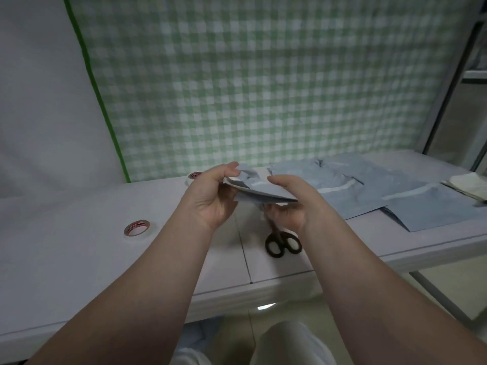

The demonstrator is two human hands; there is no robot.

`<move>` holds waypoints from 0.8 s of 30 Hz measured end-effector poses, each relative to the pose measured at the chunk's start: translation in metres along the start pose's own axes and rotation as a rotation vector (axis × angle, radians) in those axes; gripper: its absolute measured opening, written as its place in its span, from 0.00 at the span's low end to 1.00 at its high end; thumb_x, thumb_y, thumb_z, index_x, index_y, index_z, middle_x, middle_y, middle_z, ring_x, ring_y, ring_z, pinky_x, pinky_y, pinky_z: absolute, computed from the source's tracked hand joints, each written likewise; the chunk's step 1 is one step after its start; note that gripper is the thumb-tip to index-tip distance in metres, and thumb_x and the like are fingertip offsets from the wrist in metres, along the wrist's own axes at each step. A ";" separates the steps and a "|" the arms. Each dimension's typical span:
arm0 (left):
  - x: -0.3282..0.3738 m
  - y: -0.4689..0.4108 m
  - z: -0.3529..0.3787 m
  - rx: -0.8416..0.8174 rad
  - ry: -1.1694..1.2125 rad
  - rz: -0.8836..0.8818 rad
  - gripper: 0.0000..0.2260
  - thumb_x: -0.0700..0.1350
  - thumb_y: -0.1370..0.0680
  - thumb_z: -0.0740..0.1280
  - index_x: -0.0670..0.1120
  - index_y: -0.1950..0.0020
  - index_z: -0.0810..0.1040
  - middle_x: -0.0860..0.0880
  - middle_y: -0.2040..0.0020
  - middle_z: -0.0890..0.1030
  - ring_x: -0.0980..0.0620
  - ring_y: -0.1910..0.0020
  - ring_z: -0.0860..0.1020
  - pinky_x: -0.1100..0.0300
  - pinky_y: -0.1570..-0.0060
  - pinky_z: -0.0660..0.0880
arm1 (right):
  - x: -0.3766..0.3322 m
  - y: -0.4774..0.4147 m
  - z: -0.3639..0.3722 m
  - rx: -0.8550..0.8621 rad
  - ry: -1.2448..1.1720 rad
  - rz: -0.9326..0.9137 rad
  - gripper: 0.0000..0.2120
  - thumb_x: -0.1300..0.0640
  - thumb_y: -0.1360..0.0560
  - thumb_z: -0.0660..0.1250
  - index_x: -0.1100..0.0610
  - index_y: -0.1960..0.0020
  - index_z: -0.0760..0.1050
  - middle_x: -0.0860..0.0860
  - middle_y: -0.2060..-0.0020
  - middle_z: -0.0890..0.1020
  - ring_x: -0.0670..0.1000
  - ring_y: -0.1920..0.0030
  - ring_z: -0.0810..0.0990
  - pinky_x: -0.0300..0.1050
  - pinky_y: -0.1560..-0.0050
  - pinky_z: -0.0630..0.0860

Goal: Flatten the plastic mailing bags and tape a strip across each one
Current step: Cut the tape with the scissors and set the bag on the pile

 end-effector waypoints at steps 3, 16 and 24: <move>-0.013 -0.014 0.030 -0.077 0.022 -0.010 0.30 0.31 0.30 0.61 0.37 0.27 0.63 0.37 0.36 0.72 0.41 0.40 0.76 0.51 0.32 0.68 | -0.019 0.000 -0.021 0.027 0.047 0.018 0.04 0.63 0.24 0.64 0.62 0.56 0.76 0.57 0.57 0.77 0.51 0.51 0.75 0.37 0.63 0.73; -0.108 -0.068 0.074 -0.051 -0.203 -0.149 0.27 0.27 0.26 0.54 0.44 0.28 0.67 0.43 0.43 0.78 0.45 0.51 0.79 0.54 0.49 0.75 | -0.145 -0.033 -0.119 0.197 0.474 -0.217 0.18 0.69 0.23 0.56 0.52 0.40 0.72 0.57 0.52 0.78 0.53 0.61 0.78 0.41 0.69 0.78; -0.153 -0.086 0.076 -0.069 -0.487 -0.209 0.19 0.23 0.29 0.54 0.43 0.56 0.77 0.49 0.60 0.84 0.50 0.57 0.80 0.60 0.54 0.76 | -0.187 -0.041 -0.165 0.522 1.021 -0.343 0.16 0.71 0.26 0.59 0.59 0.48 0.82 0.59 0.46 0.81 0.60 0.47 0.79 0.50 0.43 0.77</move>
Point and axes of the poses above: each hand's wrist, its own y-axis away from the middle knuckle, its own z-axis out of the palm, x = y × z, the point moved 10 cm from there along -y, towards the middle knuckle
